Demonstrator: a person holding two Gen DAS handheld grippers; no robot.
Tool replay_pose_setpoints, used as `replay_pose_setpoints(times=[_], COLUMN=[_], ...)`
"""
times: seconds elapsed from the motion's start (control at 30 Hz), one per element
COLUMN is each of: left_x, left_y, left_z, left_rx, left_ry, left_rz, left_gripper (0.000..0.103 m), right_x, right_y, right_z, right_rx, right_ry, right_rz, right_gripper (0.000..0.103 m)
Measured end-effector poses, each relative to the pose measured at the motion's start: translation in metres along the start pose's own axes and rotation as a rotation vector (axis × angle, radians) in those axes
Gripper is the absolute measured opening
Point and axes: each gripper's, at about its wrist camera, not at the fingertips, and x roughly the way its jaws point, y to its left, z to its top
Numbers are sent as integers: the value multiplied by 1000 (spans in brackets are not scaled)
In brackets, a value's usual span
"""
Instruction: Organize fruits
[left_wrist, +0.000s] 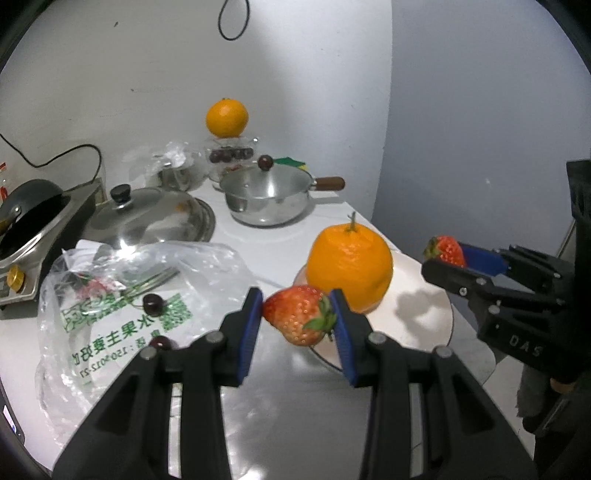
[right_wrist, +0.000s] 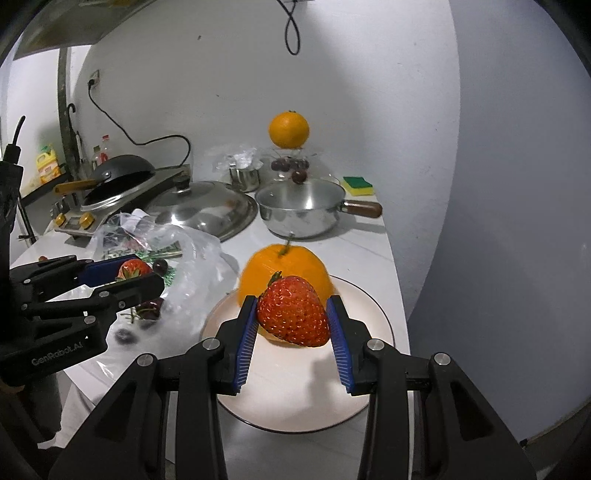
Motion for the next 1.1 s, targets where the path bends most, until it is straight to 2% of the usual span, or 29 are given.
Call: replay_pose_setpoints(times=[0.47, 1.1], left_x=[41, 74], left_y=[-29, -34], left_z=[-8, -21], left_rx=[28, 29], left_ry=[76, 146], left_rz=[-11, -22], left_gripper=[38, 38], right_x=[26, 57], right_y=[-28, -36], right_z=[-20, -37], right_rx=[23, 13], right_ry=[52, 119], right_rz=[9, 33], right_gripper=[40, 40])
